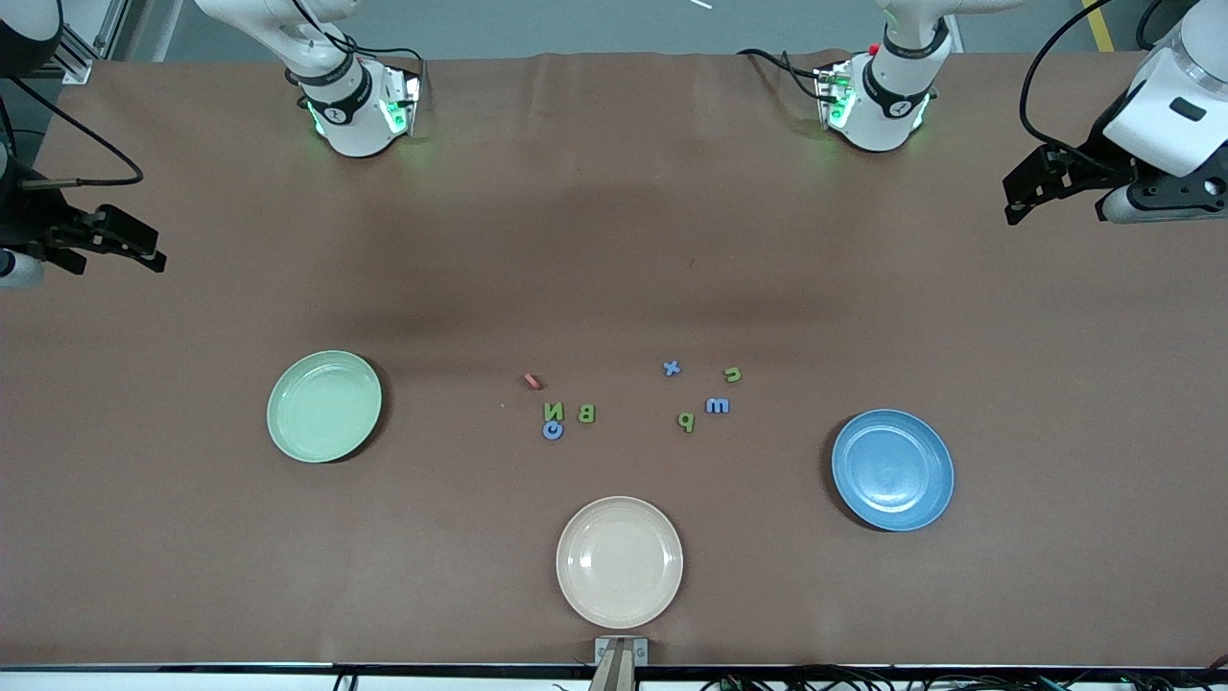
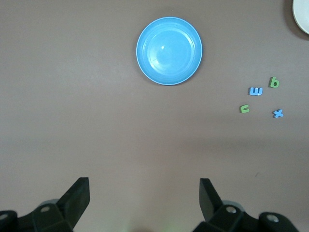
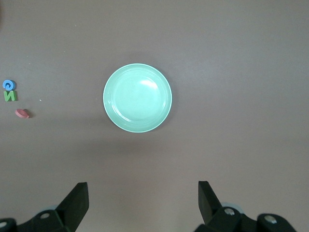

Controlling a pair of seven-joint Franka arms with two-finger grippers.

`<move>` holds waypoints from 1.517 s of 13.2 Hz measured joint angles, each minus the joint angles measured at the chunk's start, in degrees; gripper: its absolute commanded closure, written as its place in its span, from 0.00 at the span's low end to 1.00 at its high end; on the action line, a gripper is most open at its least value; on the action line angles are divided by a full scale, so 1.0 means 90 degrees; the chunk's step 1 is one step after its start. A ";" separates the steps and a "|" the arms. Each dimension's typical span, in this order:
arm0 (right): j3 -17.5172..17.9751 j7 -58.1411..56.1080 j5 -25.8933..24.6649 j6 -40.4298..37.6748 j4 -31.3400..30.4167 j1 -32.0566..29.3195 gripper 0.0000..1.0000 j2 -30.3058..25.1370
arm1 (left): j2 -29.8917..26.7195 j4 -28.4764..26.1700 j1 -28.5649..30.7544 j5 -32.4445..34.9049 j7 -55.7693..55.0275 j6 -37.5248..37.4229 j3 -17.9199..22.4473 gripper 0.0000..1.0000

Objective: Sort upper and lower case letters into plates
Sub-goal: 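Reach the right gripper and the left gripper toward the scattered letters, then grasp the pink a with the right gripper while the left gripper grasps the u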

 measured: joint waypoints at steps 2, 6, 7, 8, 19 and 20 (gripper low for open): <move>0.0000 -0.0003 0.0000 0.0000 0.0000 0.0000 0.00 0.0000 | 0.0000 0.0006 0.0013 0.0000 0.0000 -0.0020 0.0008 0.00; -0.0001 -0.0004 0.0000 -0.0005 0.0002 0.0000 0.00 0.0000 | 0.0060 0.0129 0.0099 0.0000 0.0000 -0.0023 0.0024 0.00; -0.0002 -0.0003 -0.0001 -0.0002 0.0004 0.0000 0.00 0.0000 | 0.0150 0.0146 0.0093 0.0000 0.0000 -0.0029 0.0022 0.00; -0.0006 -0.0002 -0.0003 0.0002 0.0003 -0.0003 0.00 0.0025 | 0.0276 0.0140 0.0077 -0.0003 0.0000 -0.0033 0.0012 0.00; 0.0198 0.0807 0.0804 0.2155 0.0221 0.1637 0.00 0.2484 | 0.1653 -0.2374 -0.0128 -0.0036 -0.1986 0.4322 -0.1336 0.02; 0.0210 0.1004 0.0799 0.2725 0.0175 0.2065 0.00 0.2834 | 0.1856 -0.2560 -0.0156 -0.0036 -0.2249 0.4787 -0.1421 0.07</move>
